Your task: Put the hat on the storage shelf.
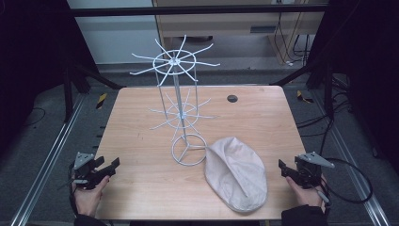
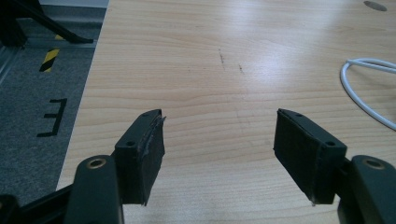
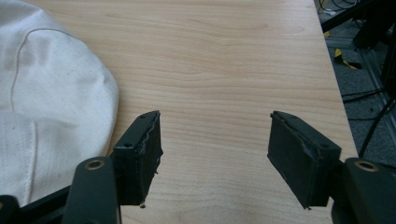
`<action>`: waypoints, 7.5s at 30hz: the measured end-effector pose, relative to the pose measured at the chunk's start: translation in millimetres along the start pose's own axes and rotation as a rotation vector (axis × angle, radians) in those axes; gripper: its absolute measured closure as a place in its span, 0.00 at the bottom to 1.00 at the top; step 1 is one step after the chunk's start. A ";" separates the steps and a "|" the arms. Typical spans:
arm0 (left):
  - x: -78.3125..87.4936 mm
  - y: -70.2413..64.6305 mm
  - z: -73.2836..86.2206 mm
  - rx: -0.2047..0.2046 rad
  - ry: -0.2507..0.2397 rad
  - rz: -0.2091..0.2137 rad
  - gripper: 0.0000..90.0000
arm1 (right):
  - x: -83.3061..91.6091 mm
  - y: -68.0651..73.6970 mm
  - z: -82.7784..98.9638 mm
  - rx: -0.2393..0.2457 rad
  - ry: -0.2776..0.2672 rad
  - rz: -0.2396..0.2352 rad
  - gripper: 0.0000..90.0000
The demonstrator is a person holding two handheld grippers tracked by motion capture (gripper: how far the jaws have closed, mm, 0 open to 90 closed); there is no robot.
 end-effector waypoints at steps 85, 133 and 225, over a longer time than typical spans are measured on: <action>-7.5 -11.8 4.6 -0.116 0.075 -0.015 0.31 | -6.1 168.3 -80.8 0.268 0.193 -0.286 0.43; -7.1 -10.6 3.5 -0.099 0.086 -0.012 0.39 | -61.4 171.9 -55.7 0.261 0.405 -0.230 0.93; -7.3 -11.3 1.3 -0.108 0.070 -0.019 0.40 | 105.9 126.2 -133.3 0.238 -0.424 -0.330 0.96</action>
Point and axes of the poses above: each handheld gripper's, and its own axes: x roughly backward along the jaws, z roughly out of its underside, y roughly to its left, the point moved 3 cm from there along -x, roughly forward along the jaws, and after that the axes turned 11 degrees about -z, right-handed, at the moved point
